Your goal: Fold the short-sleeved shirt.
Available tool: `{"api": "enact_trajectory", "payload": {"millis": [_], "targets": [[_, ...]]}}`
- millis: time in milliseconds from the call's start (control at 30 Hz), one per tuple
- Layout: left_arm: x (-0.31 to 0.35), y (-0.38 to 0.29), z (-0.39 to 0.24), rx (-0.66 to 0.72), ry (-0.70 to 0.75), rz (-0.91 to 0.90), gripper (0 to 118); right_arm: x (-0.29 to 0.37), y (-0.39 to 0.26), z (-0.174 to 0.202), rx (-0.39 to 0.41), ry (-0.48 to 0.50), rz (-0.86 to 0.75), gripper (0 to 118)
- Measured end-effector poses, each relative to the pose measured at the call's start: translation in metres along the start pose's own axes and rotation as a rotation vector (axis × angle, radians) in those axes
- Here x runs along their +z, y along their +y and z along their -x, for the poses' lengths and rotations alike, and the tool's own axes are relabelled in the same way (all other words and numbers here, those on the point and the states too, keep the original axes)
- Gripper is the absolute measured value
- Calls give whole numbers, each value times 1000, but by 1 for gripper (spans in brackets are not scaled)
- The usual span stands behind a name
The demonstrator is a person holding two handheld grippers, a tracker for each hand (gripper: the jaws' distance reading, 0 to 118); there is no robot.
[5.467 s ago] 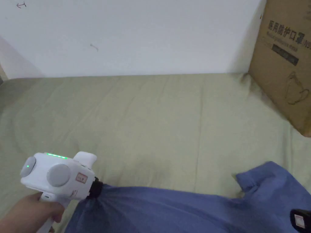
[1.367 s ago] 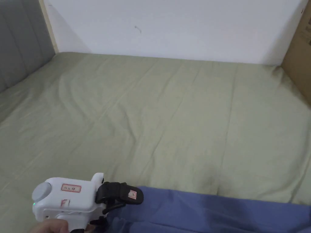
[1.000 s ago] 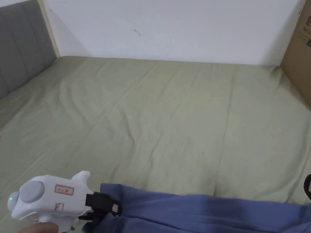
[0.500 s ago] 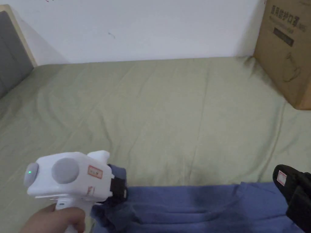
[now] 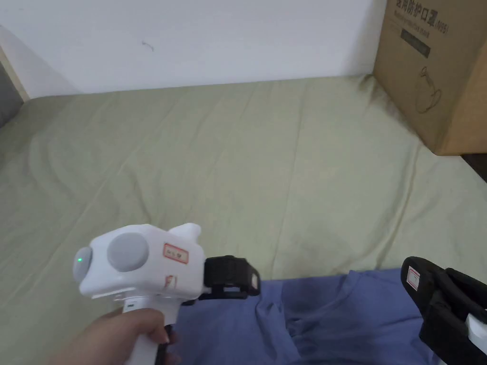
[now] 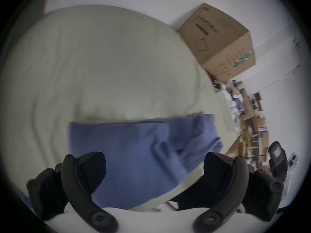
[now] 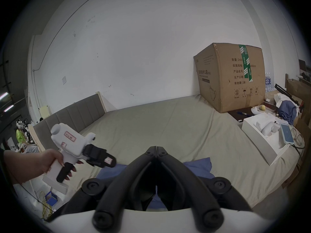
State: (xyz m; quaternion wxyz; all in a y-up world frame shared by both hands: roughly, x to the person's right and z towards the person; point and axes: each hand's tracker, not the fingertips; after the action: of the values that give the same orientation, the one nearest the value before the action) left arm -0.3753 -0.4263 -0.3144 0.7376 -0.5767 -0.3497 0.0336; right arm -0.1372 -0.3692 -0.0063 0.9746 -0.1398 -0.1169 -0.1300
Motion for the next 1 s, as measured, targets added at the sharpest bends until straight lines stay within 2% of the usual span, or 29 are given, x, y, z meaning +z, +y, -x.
{"api": "enact_trajectory", "payload": {"millis": [133, 167, 200, 300, 433, 533, 633, 700, 800, 867, 933, 1000], "targets": [[10, -12, 6, -126, 121, -109, 76, -3, -2, -4, -21, 3, 9, 0], [4, -12, 2, -143, 166, -97, 35, -3, -2, -5, -23, 1, 10, 0], [-1, -16, 1, -143, 167, -85, 0, -3, -2, -6, -24, -2, 10, 0], [-23, -17, -12, -128, 29, -32, 0, -2, 0, -9, -27, -8, 11, 0], [-67, -22, -51, -227, 33, 18, 0, 1, 2, -11, -14, -20, 10, 0], [-99, -32, -78, -350, 63, 92, 0, 0, 7, -14, -51, -15, 23, 0], [-112, -38, -100, -404, 65, 115, 0, -1, 9, -11, -13, -24, 23, 0], [-112, -34, -103, -368, -7, 131, 0, -1, 12, -9, -8, -18, 18, 0], [-96, -31, -94, -218, -361, 93, 0, 0, 15, -5, -28, 10, 4, 0], [-68, -29, -83, -152, -506, -7, 0, -1, 16, -3, -27, 19, 2, 0], [-41, -24, -67, -125, -488, -95, 0, -3, 15, -1, -20, 22, 4, 0], [-12, -16, -40, -139, -364, -136, 0, -4, 15, -1, -15, 25, 9, 0]]}}
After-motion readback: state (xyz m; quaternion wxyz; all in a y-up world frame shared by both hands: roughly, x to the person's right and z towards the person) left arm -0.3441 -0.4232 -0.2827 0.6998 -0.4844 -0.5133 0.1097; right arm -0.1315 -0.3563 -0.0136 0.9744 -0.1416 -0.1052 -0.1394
